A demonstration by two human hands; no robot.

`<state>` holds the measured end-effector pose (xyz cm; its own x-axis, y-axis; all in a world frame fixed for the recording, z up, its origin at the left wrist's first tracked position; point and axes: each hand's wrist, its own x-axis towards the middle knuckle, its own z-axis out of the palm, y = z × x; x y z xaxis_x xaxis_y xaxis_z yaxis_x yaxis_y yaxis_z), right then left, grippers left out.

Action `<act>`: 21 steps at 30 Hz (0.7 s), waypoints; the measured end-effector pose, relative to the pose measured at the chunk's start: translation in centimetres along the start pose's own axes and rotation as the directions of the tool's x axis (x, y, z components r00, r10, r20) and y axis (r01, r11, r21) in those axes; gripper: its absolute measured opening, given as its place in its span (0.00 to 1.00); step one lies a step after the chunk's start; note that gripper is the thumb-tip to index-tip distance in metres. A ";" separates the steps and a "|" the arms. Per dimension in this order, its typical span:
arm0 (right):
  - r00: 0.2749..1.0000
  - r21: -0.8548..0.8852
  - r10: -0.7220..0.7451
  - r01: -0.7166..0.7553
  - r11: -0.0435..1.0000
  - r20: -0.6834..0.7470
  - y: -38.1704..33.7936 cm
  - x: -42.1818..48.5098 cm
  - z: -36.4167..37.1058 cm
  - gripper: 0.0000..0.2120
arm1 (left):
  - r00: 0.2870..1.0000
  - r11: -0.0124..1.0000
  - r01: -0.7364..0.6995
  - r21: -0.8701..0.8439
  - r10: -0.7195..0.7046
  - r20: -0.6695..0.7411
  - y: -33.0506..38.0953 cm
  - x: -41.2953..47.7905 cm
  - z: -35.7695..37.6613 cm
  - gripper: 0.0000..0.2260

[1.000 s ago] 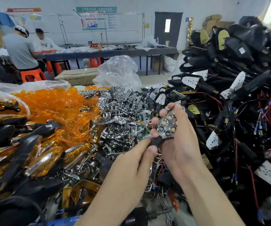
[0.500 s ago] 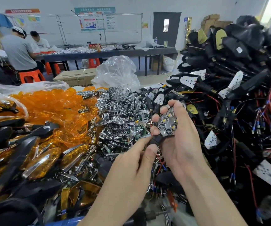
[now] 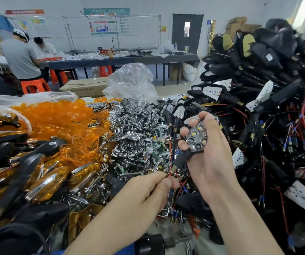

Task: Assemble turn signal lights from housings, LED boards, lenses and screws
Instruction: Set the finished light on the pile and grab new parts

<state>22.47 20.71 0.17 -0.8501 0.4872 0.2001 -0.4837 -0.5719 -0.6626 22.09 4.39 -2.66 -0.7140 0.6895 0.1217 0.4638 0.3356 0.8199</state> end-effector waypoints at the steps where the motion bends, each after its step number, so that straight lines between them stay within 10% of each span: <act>1: 1.000 0.001 0.001 -0.001 1.000 -0.005 0.0 0.0 0.1 0.10 | 1.000 1.000 -0.004 -0.008 0.004 -0.001 0.2 0.0 0.0 0.11; 21: 0.999 0.026 -0.006 0.007 1.000 -0.041 0.6 -0.1 0.3 0.10 | 0.999 0.999 0.003 -0.041 -0.004 -0.031 0.3 0.2 0.4 0.13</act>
<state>22.21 20.06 -0.05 -0.8378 0.5172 0.1749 -0.4954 -0.5853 -0.6419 22.29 4.88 -2.60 -0.7322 0.6674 0.1356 0.4395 0.3109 0.8427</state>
